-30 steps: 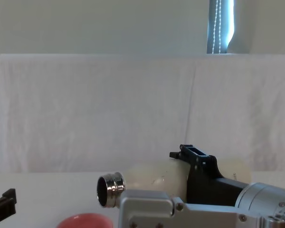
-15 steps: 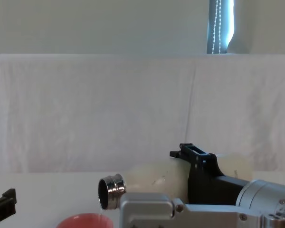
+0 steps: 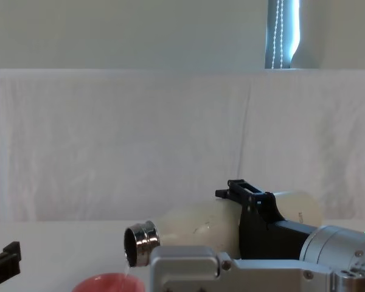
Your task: Grasp the thermos with one hand and pour water into the cup lid.
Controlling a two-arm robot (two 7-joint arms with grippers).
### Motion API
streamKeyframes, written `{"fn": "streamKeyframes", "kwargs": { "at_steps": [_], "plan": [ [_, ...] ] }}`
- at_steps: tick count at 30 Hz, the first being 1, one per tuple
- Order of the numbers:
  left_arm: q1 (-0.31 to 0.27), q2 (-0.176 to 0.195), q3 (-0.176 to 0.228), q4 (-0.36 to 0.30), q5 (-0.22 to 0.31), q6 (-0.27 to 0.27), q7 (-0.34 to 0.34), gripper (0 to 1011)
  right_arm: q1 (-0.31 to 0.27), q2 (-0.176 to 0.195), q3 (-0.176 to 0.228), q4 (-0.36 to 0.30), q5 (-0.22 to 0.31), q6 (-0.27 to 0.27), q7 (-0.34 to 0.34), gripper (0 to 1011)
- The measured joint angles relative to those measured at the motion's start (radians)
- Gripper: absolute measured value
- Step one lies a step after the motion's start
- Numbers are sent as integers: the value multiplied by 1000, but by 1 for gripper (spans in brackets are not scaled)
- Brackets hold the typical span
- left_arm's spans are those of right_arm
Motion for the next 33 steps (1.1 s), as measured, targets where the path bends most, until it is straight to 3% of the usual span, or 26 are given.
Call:
{"fn": "streamKeyframes", "kwargs": {
  "at_steps": [33],
  "plan": [
    [0,0,0,0,0,0,0,1001,2,2,-5,-15,-24,12,1,961]
  ]
}}
